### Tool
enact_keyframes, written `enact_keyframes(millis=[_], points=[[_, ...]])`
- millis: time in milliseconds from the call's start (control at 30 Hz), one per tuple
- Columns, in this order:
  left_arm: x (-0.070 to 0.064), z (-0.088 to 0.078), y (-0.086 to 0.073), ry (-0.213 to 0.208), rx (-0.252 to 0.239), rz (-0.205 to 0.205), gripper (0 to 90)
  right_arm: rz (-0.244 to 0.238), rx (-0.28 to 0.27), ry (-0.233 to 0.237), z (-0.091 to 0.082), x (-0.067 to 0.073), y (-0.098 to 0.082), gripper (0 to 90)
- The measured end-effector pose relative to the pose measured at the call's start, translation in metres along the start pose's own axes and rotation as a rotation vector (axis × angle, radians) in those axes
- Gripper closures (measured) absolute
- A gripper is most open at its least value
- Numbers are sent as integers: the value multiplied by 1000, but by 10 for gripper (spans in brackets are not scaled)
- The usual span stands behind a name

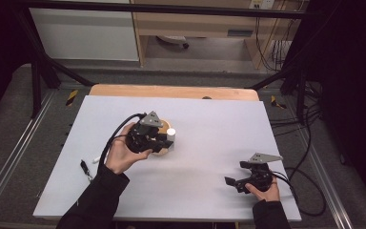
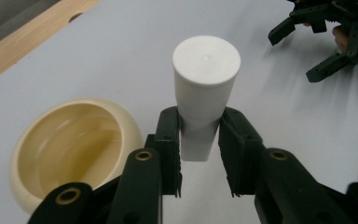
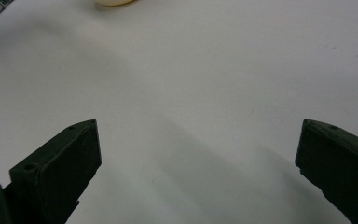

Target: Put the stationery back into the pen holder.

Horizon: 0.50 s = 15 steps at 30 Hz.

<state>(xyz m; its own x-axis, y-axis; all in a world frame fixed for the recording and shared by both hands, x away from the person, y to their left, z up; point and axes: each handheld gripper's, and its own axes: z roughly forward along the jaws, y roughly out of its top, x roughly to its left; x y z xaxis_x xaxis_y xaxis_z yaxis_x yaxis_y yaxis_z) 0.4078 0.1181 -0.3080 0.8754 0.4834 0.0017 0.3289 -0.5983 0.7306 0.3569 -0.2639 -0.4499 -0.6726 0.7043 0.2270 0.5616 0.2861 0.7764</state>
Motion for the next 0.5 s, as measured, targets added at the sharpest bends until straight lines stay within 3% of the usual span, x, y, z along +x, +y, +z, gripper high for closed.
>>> enact_keyframes(millis=[333, 500], points=[[12, -13, 11, 34, -11, -15, 694, 6, -2, -1, -1, 0, 0, 8], [26, -14, 13, 56, -14, -49, 694, 5, -2, 0, -1, 0, 0, 8]])
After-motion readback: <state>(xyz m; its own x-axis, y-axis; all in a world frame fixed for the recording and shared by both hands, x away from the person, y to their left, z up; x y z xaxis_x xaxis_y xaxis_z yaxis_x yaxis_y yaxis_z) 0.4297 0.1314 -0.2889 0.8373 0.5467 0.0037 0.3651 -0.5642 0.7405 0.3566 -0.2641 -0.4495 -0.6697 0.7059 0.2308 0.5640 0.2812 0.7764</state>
